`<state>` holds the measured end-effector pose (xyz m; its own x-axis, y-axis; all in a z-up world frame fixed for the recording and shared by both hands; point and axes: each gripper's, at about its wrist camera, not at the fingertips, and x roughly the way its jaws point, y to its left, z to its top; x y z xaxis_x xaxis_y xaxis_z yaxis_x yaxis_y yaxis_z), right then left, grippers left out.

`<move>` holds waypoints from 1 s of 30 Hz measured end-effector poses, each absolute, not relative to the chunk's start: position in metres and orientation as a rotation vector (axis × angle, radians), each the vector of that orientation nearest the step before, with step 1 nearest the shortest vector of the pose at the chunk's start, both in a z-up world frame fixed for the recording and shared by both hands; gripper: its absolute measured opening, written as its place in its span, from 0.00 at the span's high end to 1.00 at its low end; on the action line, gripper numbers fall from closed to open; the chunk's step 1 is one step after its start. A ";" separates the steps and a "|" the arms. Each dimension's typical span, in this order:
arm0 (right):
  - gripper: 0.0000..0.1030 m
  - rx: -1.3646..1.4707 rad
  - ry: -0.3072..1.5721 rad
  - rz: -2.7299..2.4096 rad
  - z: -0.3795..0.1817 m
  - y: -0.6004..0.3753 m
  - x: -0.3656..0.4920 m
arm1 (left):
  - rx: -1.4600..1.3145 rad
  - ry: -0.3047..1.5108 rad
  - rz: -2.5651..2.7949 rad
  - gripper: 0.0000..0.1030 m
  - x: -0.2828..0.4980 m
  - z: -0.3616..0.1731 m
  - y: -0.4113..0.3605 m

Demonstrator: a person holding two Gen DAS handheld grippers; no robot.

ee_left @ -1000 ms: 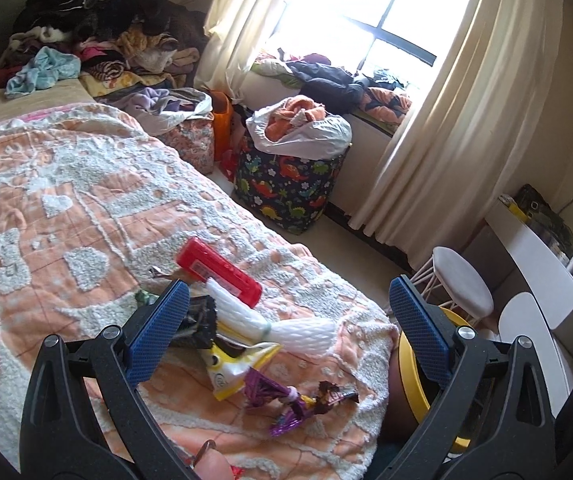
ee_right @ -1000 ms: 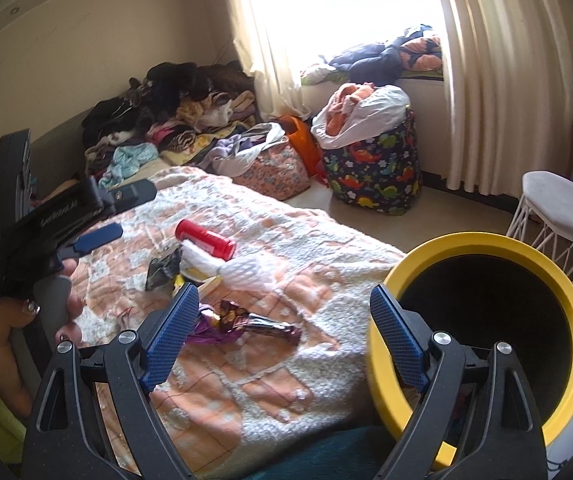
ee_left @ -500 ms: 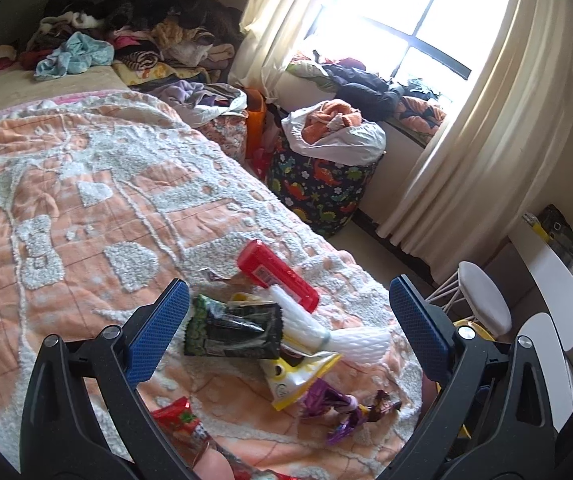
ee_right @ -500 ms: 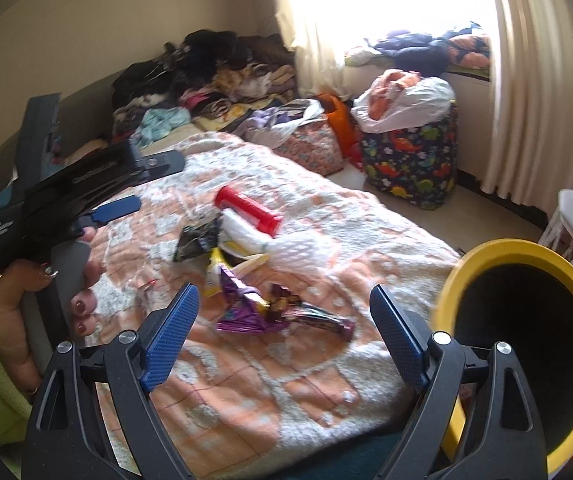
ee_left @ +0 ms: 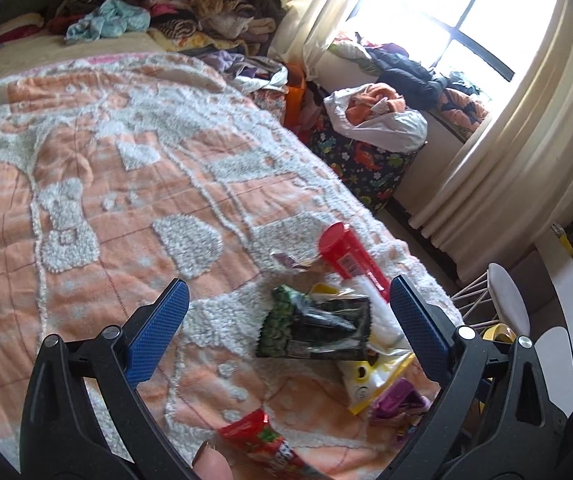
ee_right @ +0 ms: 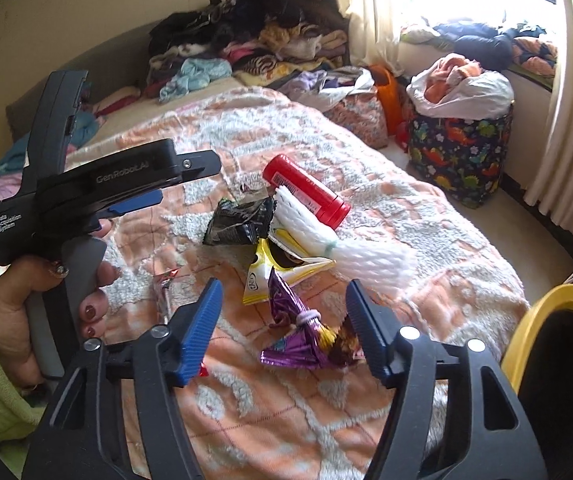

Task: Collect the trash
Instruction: 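Grasp the purple candy wrapper with right tool while left tool grasps the green snack bag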

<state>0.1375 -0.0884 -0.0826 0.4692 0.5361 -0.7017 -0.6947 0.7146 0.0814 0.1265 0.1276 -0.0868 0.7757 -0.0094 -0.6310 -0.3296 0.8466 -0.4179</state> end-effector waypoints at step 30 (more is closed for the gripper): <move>0.85 -0.222 0.893 0.821 -0.111 -0.071 0.158 | -0.622 0.796 0.077 0.43 0.150 -0.122 0.119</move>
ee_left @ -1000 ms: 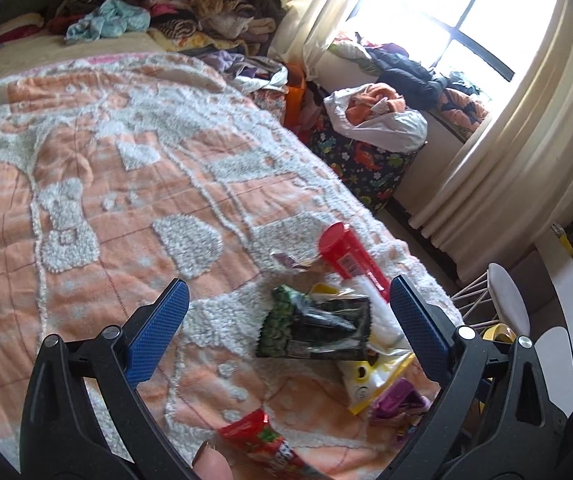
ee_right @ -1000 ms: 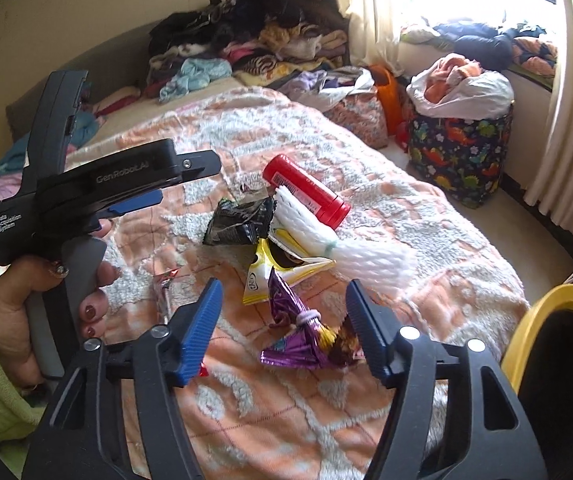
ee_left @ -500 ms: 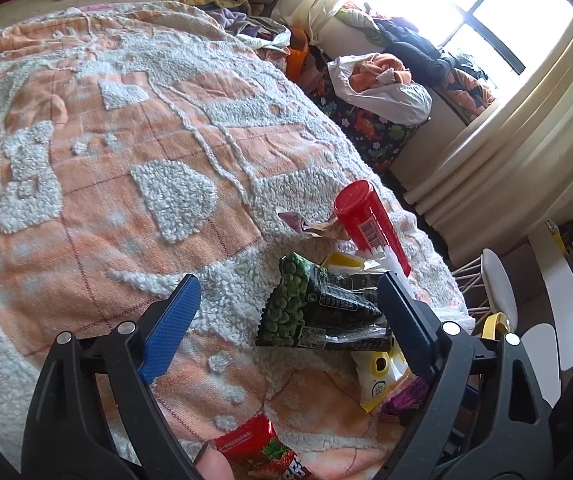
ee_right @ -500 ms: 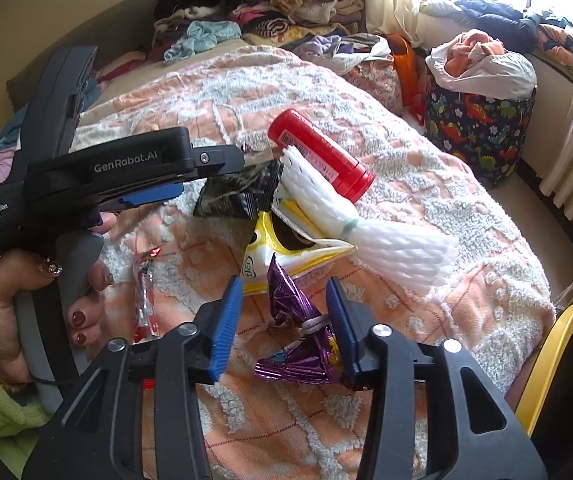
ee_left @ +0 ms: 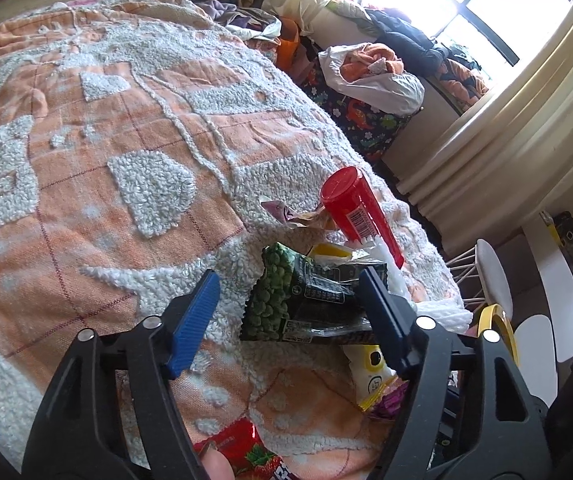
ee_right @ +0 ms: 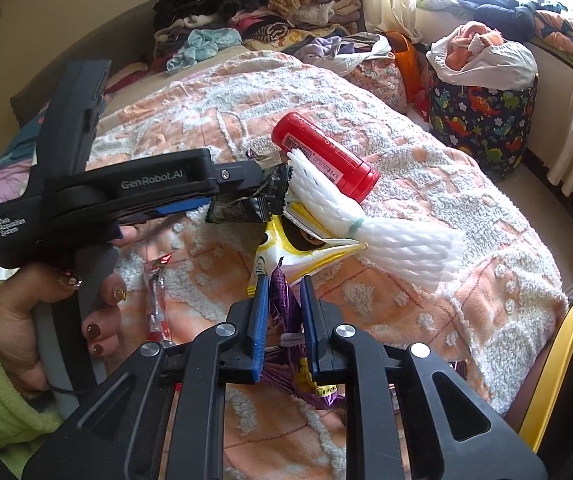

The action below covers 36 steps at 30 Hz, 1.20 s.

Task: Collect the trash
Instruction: 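Grasp the purple candy wrapper with right tool while left tool grasps the green snack bag, then carry the green snack bag and purple wrapper in both tools over the bin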

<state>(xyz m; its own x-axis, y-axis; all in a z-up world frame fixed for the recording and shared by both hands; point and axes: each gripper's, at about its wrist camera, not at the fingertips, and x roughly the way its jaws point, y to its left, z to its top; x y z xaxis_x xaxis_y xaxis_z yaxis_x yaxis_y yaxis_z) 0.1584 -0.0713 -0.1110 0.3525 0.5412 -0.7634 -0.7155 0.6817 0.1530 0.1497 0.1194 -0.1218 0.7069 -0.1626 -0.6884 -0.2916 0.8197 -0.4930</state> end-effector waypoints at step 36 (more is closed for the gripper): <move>0.88 -0.003 0.749 0.792 -0.052 -0.125 0.150 | -0.559 0.701 -0.047 0.83 0.149 -0.061 0.099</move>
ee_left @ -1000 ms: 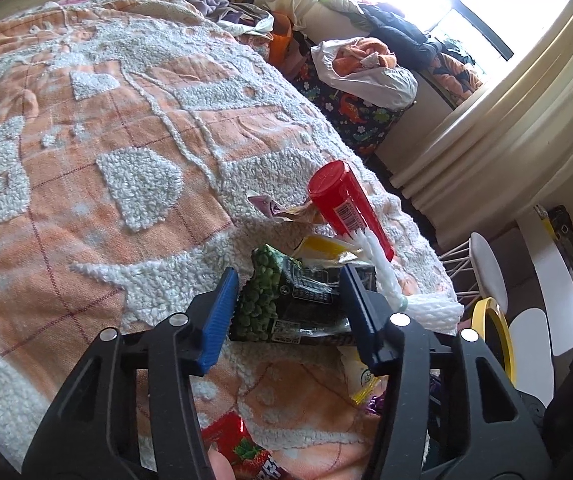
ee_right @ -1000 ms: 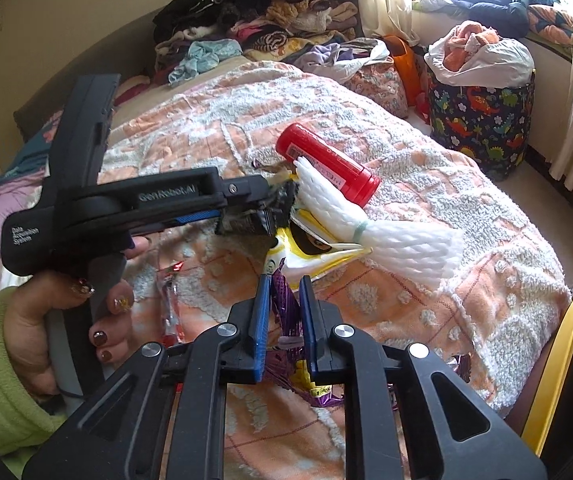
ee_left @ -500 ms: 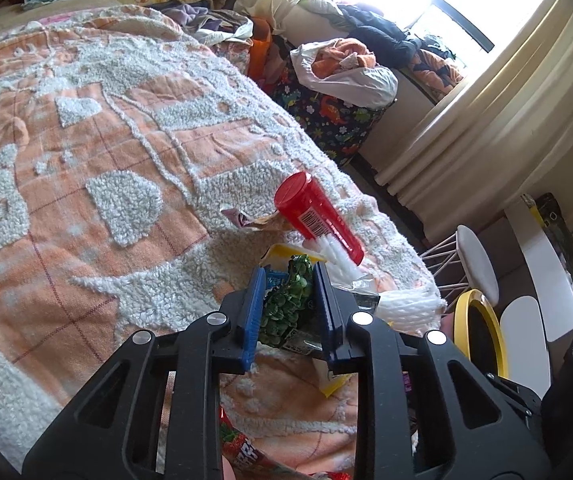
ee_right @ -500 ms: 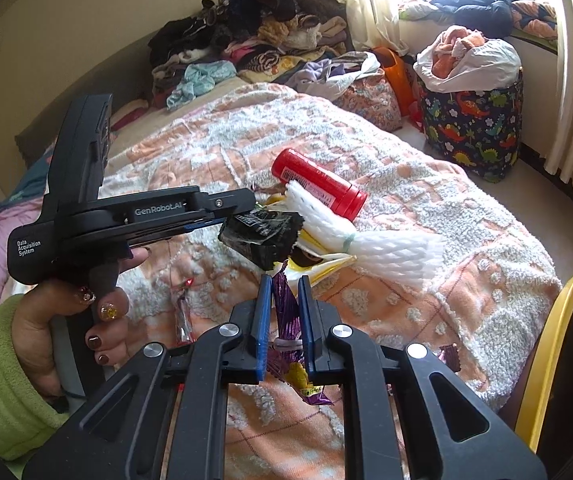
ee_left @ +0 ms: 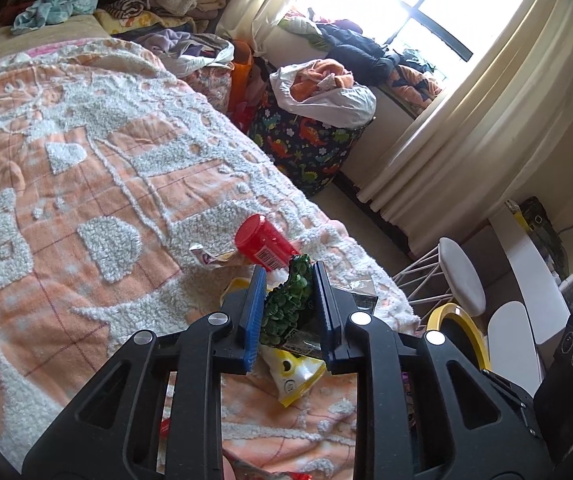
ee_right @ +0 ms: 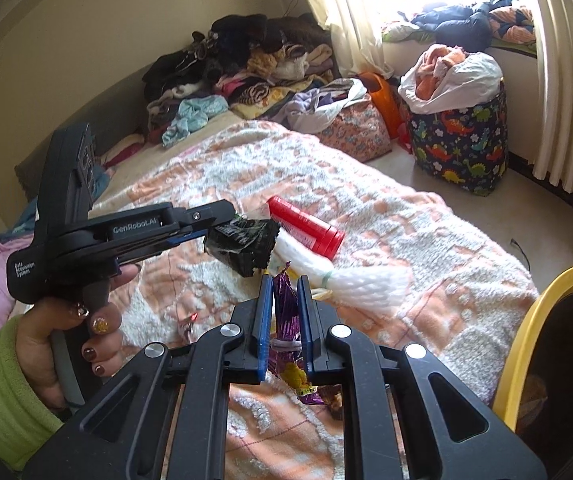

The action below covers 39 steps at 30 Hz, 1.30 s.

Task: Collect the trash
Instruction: 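Carry the green snack bag and purple wrapper in both tools over the bin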

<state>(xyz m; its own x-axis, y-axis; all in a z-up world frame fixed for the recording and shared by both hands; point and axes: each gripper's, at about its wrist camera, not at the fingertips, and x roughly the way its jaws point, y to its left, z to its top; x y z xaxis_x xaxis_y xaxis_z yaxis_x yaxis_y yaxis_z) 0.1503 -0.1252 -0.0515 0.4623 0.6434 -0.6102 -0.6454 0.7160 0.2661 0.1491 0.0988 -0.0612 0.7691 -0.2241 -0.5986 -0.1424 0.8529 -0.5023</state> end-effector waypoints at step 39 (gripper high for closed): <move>0.88 0.176 0.653 0.565 -0.025 -0.247 0.152 | -0.430 0.708 -0.212 0.83 0.165 -0.033 -0.004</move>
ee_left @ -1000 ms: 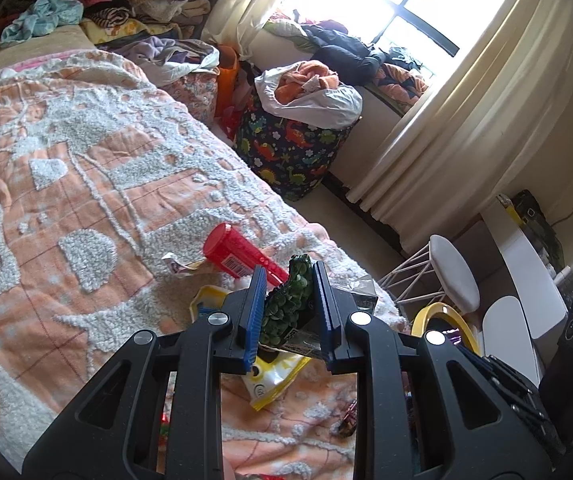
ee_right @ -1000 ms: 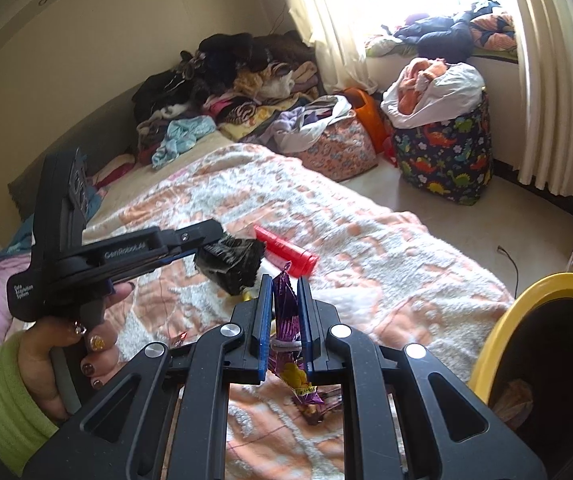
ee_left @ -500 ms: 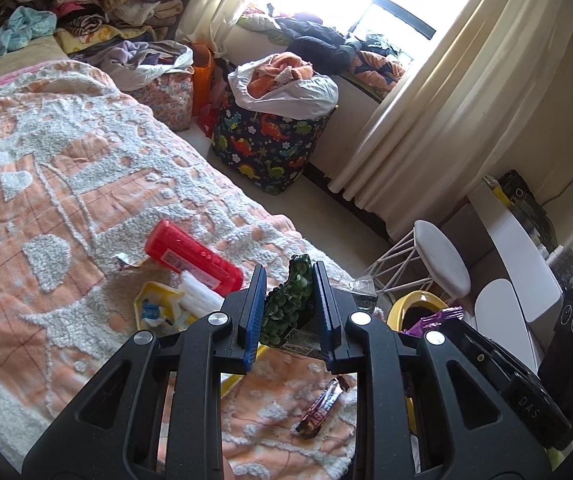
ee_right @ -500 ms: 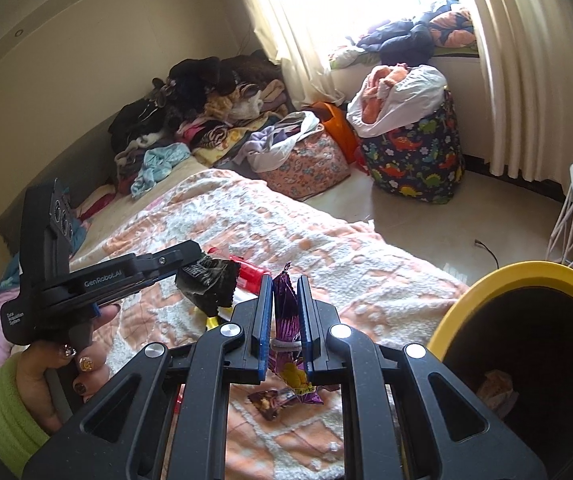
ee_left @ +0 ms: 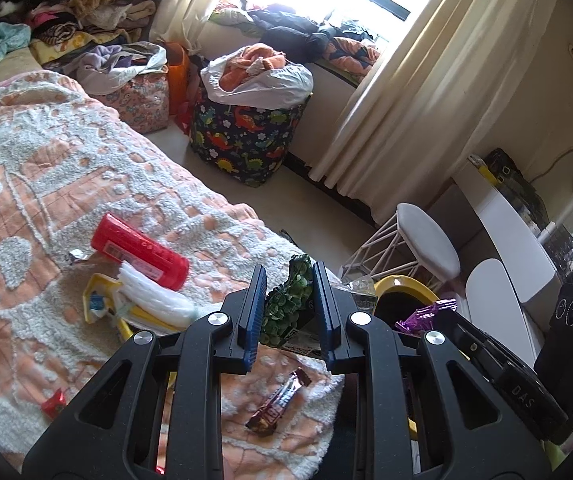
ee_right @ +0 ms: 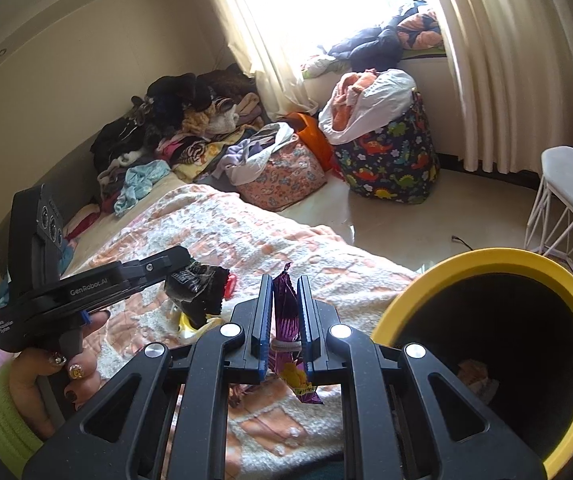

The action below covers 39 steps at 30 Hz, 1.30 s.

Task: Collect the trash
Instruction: 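Carry the green snack bag and purple wrapper in both tools over the bin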

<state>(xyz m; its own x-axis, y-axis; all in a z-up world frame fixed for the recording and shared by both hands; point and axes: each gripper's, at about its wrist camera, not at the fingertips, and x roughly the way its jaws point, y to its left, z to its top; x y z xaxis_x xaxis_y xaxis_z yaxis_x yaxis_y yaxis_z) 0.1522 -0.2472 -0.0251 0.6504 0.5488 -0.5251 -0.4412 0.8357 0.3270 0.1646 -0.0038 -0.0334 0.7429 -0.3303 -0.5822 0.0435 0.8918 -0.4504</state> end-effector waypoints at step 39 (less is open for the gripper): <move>0.88 0.308 0.593 0.334 -0.036 -0.358 0.148 | -0.312 0.742 -0.332 0.83 0.163 -0.030 -0.085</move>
<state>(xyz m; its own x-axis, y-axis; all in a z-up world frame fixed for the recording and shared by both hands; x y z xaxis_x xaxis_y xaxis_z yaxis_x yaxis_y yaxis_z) 0.1483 -0.3577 -0.0360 0.7788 0.3911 -0.4905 -0.2168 0.9015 0.3746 0.1627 -0.0852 -0.0299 0.6901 -0.3997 -0.6033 0.1826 0.9028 -0.3893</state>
